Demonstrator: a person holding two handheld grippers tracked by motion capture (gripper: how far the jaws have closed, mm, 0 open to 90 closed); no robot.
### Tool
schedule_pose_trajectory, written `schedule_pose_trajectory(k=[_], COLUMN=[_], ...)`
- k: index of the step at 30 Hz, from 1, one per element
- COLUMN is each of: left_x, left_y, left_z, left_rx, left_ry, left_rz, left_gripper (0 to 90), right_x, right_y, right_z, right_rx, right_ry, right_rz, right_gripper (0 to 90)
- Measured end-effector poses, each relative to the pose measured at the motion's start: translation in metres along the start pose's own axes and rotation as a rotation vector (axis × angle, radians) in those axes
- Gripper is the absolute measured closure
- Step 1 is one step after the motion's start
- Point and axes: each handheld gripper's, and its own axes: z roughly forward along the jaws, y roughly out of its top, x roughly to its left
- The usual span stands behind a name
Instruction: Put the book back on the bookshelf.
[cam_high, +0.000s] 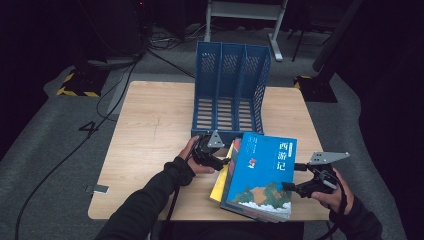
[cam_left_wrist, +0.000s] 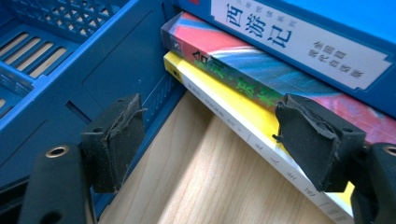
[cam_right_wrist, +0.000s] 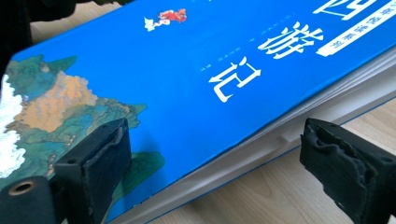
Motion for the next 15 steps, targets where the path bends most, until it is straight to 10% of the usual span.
schedule_pose_trajectory(k=[15], left_x=[0.004], left_y=[-0.003], left_z=[0.002], left_rx=[-0.01], left_ry=[-0.026], left_rz=[-0.026], left_gripper=[23.1], right_x=[-0.016], right_y=[0.013], right_z=[0.024], right_rx=[-0.096], right_ry=[0.136], right_rz=[0.049], right_gripper=[46.8])
